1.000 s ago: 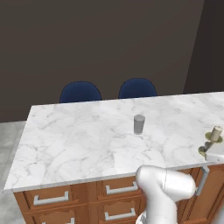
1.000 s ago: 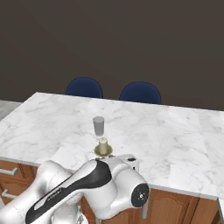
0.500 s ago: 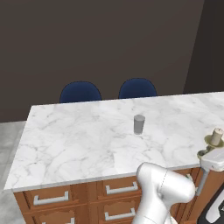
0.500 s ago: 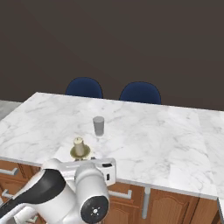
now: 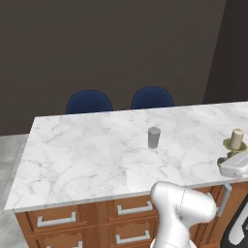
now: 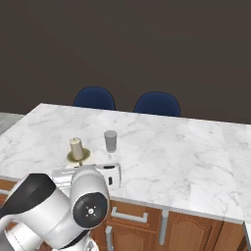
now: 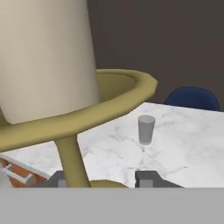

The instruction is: Pick the jar and candle from the dining table and place them in the open cabinet. Close the cabinet after placing the objects.

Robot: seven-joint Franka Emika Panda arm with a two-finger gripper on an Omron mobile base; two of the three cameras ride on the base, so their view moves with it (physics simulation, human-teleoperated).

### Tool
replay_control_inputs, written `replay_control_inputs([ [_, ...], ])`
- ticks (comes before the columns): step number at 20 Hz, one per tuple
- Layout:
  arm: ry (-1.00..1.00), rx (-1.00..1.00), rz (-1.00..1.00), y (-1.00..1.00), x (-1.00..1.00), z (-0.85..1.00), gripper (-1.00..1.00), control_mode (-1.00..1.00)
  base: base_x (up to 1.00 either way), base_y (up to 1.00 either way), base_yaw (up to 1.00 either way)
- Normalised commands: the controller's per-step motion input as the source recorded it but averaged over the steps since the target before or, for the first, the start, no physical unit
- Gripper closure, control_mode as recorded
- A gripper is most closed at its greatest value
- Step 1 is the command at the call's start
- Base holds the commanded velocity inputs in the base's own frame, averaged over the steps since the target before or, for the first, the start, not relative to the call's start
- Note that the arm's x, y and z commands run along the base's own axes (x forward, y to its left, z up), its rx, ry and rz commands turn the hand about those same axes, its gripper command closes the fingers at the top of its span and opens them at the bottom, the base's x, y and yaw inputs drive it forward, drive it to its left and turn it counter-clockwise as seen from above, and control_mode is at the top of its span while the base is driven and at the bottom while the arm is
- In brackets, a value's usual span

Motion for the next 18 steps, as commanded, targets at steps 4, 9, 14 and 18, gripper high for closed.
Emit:
replay_control_inputs([
  [4,0.0,-0.12,-0.02,0.44,0.0,-0.09,1.0,-1.0,0.0,0.0,0.0],
  [9,0.01,-0.17,-0.06,0.67,0.0,-0.07,1.0,-1.0,0.0,0.0,0.0],
  [14,0.02,-0.15,-0.07,0.56,0.02,-0.06,1.0,-1.0,0.0,0.0,0.0],
  [18,0.01,-0.09,-0.04,0.32,0.15,-0.28,1.0,-1.0,0.0,0.0,0.0],
])
